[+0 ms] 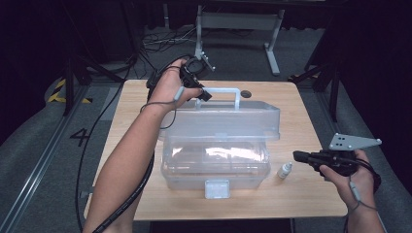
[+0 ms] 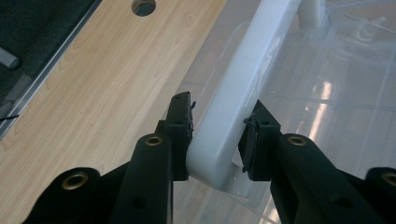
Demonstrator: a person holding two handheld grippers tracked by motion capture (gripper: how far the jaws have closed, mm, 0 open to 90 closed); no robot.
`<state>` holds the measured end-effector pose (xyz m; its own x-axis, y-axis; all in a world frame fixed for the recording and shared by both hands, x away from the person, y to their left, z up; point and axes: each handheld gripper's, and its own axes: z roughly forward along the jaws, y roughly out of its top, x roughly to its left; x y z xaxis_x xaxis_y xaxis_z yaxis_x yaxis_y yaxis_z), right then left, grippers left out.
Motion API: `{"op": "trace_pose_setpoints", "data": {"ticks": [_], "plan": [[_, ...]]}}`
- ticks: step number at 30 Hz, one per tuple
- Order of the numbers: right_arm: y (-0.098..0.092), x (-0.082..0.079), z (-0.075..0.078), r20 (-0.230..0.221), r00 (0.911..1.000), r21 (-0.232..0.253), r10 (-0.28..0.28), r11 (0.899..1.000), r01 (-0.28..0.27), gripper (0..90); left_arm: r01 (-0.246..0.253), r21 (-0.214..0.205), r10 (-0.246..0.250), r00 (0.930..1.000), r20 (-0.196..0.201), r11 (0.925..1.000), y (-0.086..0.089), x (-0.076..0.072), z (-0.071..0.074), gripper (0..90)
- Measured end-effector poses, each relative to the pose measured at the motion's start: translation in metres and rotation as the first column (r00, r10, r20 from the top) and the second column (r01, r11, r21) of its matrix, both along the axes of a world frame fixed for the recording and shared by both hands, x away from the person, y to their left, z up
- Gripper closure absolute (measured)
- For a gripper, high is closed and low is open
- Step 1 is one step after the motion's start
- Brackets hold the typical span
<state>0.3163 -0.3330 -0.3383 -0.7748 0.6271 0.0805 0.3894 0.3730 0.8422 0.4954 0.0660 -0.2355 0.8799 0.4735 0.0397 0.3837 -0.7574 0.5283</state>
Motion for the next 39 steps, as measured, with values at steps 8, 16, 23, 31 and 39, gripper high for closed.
{"op": "trace_pose_setpoints", "data": {"ticks": [8, 16, 23, 31, 39], "plan": [[0.024, 0.006, 0.001, 0.047, 0.9959, 0.165, 0.078, 0.983, -0.085, 90.0, 0.002, -0.004, -0.002, 1.0000, -0.005, 1.0000, 0.000, -0.001, 0.000, 68.3], [0.043, 0.018, -0.012, 0.093, 0.9934, 0.245, 0.067, 0.966, -0.088, 90.0, 0.001, -0.006, -0.001, 1.0000, -0.006, 1.0000, 0.000, -0.003, -0.001, 68.2], [0.047, 0.022, -0.014, 0.132, 0.9900, 0.268, 0.050, 0.960, -0.084, 90.0, -0.049, -0.003, 0.049, 0.9981, 0.037, 0.9988, -0.001, -0.007, 0.000, 59.9], [0.049, 0.023, -0.013, 0.141, 0.9888, 0.257, 0.049, 0.963, -0.084, 90.0, -0.083, -0.117, 0.099, 0.9857, 0.137, 0.9897, 0.015, -0.025, 0.021, 28.8], [0.051, 0.027, -0.011, 0.156, 0.9867, 0.258, 0.047, 0.962, -0.087, 90.0, -0.082, -0.209, 0.116, 0.9812, 0.154, 0.9745, 0.038, -0.044, 0.038, 30.3]]}}
